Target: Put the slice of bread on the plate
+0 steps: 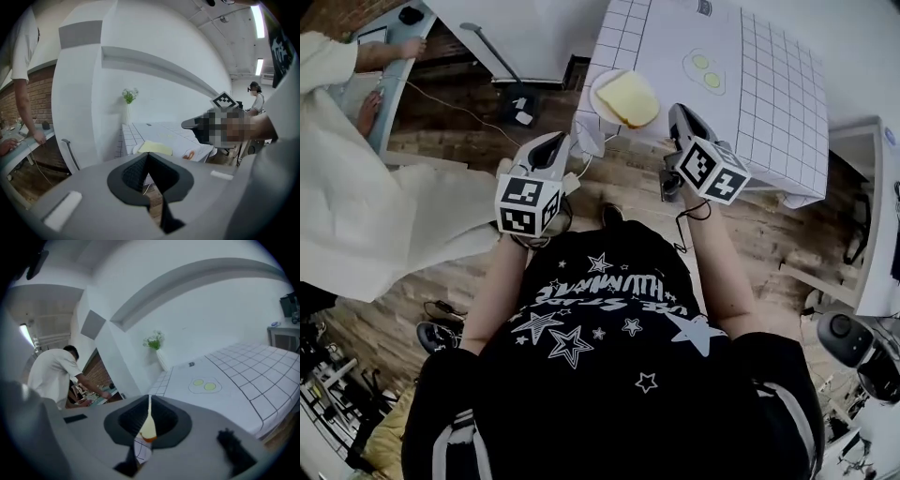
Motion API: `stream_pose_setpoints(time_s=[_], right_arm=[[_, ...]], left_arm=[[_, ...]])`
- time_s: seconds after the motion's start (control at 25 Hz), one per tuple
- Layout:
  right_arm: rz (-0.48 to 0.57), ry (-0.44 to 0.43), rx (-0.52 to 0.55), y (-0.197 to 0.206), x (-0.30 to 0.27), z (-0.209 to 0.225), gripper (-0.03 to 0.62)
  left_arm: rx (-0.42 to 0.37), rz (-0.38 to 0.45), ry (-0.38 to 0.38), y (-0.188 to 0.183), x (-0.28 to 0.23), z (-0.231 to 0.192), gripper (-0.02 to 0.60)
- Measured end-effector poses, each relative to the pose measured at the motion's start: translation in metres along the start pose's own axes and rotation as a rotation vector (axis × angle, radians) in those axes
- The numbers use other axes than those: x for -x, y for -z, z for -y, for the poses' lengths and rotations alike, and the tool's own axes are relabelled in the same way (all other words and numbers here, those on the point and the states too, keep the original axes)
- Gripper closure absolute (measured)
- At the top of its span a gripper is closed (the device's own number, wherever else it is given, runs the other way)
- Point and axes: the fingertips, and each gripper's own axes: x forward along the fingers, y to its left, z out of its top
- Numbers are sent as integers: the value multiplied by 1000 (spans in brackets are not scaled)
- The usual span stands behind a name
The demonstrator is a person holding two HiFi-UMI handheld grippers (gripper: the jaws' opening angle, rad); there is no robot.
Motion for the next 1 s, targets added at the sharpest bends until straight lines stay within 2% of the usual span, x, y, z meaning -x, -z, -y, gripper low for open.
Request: stream_pose_setpoints(time_s=[0.12,0.24,0.52,1.0], right_arm=[[20,-39,37,3,14,-28,579],[4,-54,49,23,29,-53,580],[21,3,32,58,81,-97,580],[60,66,34,101,152,-162,580]], left_arm=[[-25,3,48,4,14,3,572],[-19,3,89,12,30,1,572],[-54,4,175,38,77,11,572],[-63,44,297,69,146,30,572]])
